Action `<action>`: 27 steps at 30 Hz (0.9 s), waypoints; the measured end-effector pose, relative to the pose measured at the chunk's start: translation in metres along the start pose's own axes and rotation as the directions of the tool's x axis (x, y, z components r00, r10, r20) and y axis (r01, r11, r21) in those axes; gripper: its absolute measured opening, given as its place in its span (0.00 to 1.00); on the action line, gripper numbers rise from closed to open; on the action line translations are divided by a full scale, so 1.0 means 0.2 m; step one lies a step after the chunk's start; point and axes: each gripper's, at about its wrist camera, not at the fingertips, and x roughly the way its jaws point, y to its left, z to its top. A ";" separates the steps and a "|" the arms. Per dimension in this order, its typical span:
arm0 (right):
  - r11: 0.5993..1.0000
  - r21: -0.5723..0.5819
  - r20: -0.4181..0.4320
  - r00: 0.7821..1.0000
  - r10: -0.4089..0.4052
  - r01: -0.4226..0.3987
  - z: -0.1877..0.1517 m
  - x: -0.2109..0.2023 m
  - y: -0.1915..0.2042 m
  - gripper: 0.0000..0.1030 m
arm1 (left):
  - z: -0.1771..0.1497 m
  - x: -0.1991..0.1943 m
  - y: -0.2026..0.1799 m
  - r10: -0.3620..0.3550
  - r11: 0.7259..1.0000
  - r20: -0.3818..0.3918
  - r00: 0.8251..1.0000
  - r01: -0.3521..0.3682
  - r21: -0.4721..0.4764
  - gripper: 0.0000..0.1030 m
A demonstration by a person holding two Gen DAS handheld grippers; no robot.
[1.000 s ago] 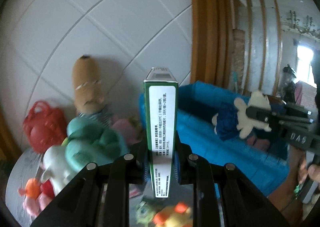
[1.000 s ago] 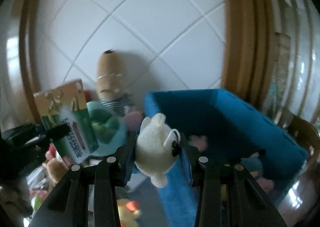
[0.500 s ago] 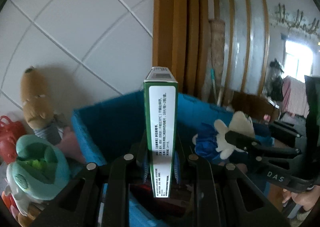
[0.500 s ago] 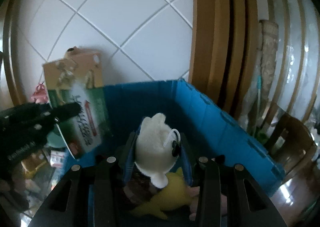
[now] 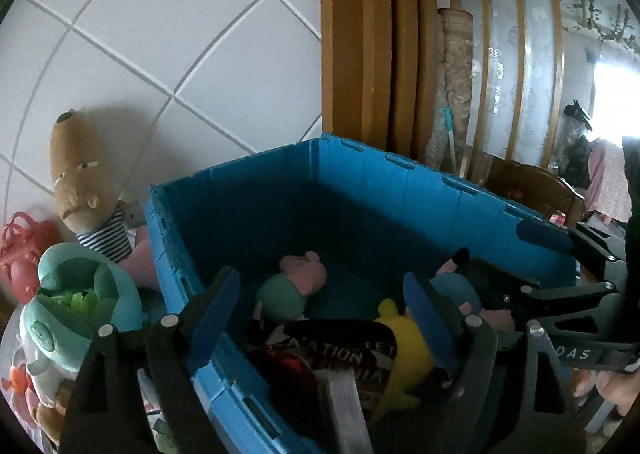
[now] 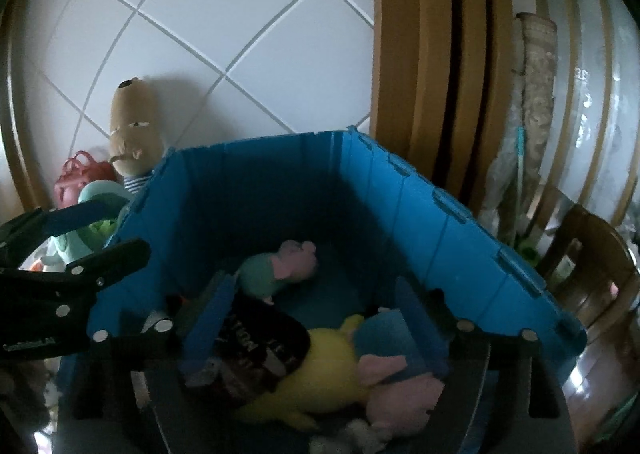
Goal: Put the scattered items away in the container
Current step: 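Open both grippers to drop the box and bear into the crate, then withdraw both grippers from the crate toward the table items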
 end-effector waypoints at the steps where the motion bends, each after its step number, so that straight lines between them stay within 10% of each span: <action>1: 1.000 -0.002 0.003 1.000 -0.002 0.002 0.00 -0.01 0.01 0.98 | -0.01 -0.01 0.01 0.002 1.000 -0.002 1.000 -0.002 -0.005 0.82; 16: 0.999 -0.016 0.025 0.998 0.050 -0.050 -0.05 -0.12 0.36 1.00 | -0.25 -0.28 0.43 0.074 0.991 -0.009 0.997 -0.074 -0.112 0.82; 27: 0.967 -0.109 0.017 0.972 0.234 -0.231 -0.16 -0.15 1.19 1.00 | -0.82 -0.62 1.20 0.256 0.922 -0.135 0.957 -0.284 -0.265 0.82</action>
